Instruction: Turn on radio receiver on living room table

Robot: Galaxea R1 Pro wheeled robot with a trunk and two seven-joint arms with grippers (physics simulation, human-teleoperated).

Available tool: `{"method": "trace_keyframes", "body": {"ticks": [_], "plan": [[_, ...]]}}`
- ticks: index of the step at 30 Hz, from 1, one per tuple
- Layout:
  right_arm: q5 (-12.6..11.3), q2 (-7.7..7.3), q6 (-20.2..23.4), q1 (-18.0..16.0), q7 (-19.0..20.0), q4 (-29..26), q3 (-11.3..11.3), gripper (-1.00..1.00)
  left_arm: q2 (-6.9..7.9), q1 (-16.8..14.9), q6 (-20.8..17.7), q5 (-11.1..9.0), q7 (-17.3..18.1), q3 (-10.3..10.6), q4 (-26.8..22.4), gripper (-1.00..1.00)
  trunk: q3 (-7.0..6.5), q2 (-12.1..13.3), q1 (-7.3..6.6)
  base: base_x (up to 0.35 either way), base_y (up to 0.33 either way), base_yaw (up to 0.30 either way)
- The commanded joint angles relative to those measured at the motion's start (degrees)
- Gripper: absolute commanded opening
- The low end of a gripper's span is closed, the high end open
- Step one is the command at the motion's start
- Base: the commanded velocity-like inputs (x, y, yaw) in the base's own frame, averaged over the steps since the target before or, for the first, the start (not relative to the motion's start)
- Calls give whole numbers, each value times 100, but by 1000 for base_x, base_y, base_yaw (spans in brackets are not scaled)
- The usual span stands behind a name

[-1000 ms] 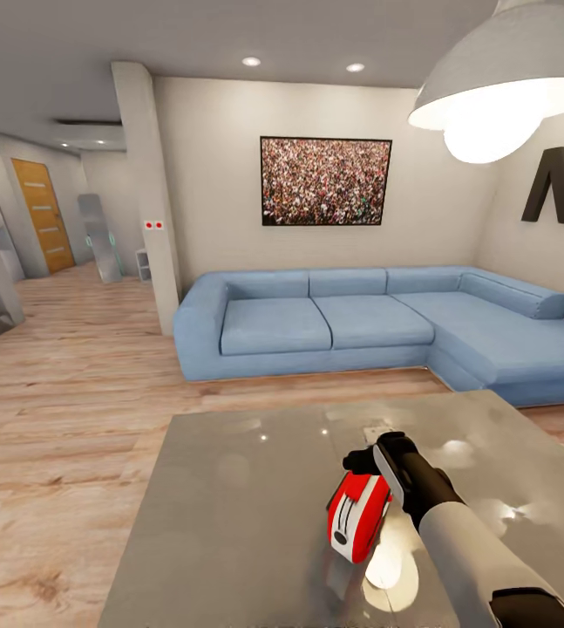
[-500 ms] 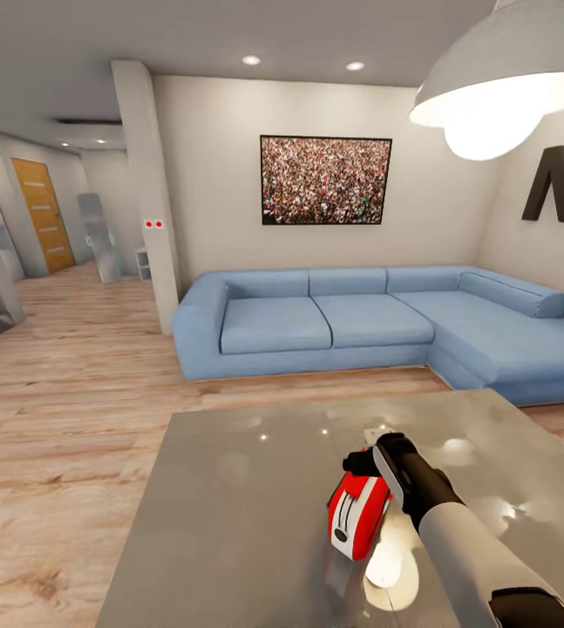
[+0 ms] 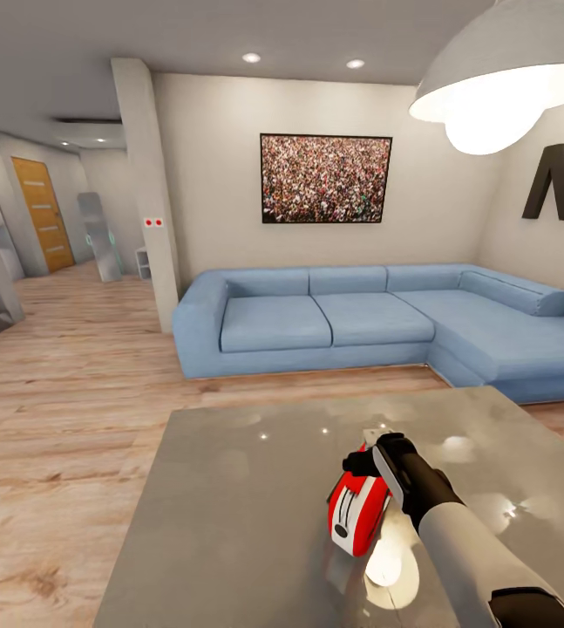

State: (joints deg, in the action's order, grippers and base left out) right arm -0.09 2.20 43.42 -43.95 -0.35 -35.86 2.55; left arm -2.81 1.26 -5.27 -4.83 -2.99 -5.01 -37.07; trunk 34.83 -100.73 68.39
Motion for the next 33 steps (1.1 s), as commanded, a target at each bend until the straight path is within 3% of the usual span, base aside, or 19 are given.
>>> {"method": "trace_keyframes", "body": {"ticks": [1,9,24,30,33], "plan": [[0,0,0,0,0,0,0,100,0,-1,0,0,0,0,0,100,0,0,0,0,0,0],[0,0,0,0,0,0,0,100,-7,-1,0,0,0,0,0,100,126,-281,154,0,0,0],[5,0,0,0,0,0,-3,100,0,-3,0,0,0,0,-1,100,126,-281,154,0,0,0],[8,0,0,0,0,0,-6,100,0,-3,0,2,0,0,-2,100,233,-521,286,0,0,0],[9,0,0,0,0,0,-3,100,-2,-2,0,0,0,0,0,100,233,-521,286,0,0,0]]}}
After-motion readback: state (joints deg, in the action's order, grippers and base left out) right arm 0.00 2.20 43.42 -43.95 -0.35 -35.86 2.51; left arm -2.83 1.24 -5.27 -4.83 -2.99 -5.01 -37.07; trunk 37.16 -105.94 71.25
